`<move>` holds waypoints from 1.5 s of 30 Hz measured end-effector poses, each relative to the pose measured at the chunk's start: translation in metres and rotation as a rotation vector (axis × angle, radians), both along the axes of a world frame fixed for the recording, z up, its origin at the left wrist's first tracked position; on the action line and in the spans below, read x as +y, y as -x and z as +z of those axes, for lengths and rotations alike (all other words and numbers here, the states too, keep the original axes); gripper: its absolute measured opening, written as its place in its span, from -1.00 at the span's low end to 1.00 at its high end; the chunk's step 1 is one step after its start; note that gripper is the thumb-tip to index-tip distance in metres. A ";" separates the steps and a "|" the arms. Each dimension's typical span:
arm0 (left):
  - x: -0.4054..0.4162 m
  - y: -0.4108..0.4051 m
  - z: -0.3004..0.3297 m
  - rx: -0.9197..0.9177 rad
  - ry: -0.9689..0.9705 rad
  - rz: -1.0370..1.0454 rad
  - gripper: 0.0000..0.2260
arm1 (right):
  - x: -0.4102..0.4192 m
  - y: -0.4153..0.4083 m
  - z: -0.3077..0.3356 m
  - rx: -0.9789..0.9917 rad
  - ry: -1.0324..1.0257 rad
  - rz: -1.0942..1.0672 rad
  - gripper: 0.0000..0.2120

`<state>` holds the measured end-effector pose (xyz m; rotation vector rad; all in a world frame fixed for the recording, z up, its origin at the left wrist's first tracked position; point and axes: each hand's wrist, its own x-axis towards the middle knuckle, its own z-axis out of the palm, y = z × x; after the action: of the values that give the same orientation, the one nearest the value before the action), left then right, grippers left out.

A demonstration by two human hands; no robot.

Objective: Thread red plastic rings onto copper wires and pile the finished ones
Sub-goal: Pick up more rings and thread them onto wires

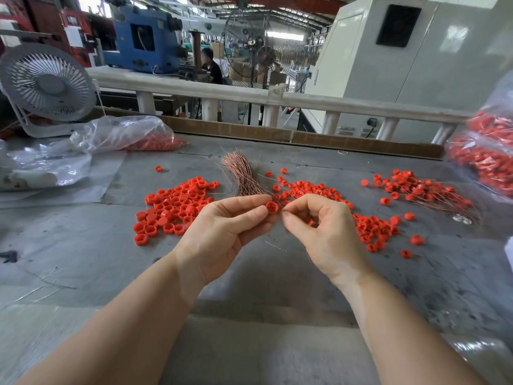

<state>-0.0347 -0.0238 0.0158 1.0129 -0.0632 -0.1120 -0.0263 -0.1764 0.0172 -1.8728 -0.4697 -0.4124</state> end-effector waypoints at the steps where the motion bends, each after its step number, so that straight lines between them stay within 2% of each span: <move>1: -0.001 0.000 0.000 0.005 0.017 -0.003 -0.84 | 0.000 0.000 0.000 0.004 -0.003 0.000 -0.80; 30: -0.003 0.003 0.002 -0.018 0.072 -0.070 -0.78 | -0.002 -0.002 -0.001 0.095 -0.081 0.053 -0.85; 38: -0.002 0.005 0.004 0.025 0.120 -0.100 -0.81 | -0.002 0.002 0.002 0.197 -0.170 0.146 -0.79; 45: -0.001 0.004 0.003 0.020 0.131 -0.132 -0.80 | -0.001 0.002 0.003 0.267 -0.250 0.217 -0.84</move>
<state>-0.0391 -0.0252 0.0188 0.8763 -0.1180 -0.2359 -0.0283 -0.1772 0.0198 -1.5863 -0.4140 -0.0690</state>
